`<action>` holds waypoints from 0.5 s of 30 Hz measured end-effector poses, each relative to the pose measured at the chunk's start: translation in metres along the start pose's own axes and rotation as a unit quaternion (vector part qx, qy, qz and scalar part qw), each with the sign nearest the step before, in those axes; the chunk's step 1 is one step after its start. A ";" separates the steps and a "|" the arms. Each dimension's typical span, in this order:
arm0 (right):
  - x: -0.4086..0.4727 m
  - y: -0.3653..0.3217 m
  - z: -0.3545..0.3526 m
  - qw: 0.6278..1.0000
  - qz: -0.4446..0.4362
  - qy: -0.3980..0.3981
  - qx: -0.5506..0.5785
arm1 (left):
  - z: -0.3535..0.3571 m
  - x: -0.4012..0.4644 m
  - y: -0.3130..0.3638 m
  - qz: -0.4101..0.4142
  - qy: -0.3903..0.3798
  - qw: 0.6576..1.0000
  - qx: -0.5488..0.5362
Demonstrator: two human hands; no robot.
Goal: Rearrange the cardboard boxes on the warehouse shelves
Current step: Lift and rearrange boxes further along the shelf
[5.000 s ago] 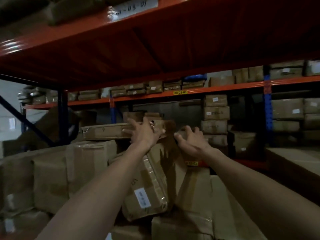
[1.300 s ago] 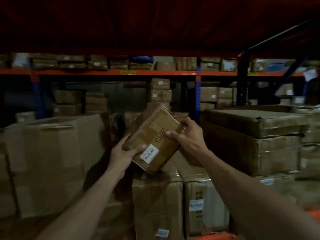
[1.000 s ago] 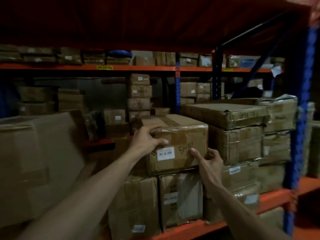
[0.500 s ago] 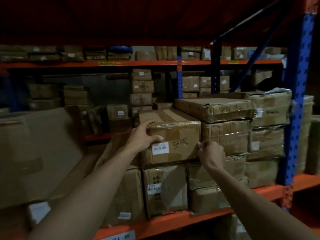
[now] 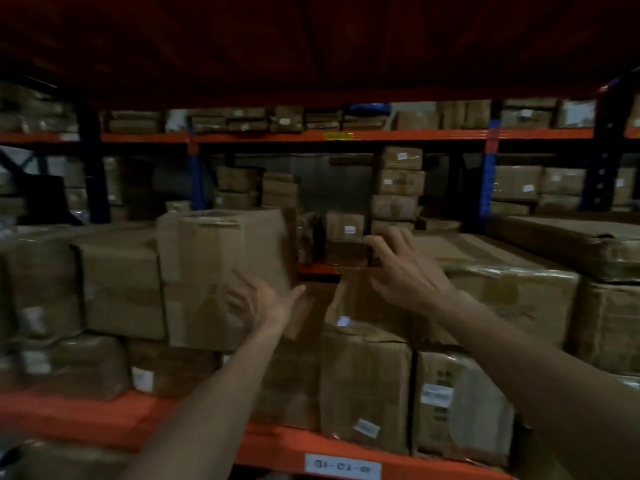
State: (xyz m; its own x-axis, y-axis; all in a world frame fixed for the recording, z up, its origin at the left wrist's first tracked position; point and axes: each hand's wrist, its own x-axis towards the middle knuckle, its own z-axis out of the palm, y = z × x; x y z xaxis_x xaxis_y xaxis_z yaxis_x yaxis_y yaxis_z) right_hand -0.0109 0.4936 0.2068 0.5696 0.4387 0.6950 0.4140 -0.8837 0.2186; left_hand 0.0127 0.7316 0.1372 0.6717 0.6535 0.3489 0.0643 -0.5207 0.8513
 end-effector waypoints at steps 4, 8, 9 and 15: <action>0.072 -0.075 0.031 0.986 -0.134 -0.039 -0.088 | -0.031 0.044 -0.052 -0.095 -0.028 0.995 -0.005; 0.134 -0.151 0.060 0.965 -0.183 -0.055 -0.178 | -0.042 0.079 -0.089 -0.092 -0.058 0.994 0.013; 0.148 -0.169 0.066 0.959 -0.193 -0.060 -0.197 | -0.039 0.089 -0.096 -0.093 -0.068 0.993 0.000; 0.227 -0.243 0.073 0.989 -0.078 -0.105 -0.066 | -0.029 0.099 -0.109 -0.055 -0.123 0.991 -0.030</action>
State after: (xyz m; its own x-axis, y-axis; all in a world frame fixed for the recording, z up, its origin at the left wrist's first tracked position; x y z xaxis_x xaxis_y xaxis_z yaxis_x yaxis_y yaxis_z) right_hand 0.0695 0.8197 0.2613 0.6470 0.5834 0.4909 0.4206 -0.8101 0.4085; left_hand 0.0508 0.8689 0.0906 0.8226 0.5473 0.1541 0.1079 -0.4163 0.9028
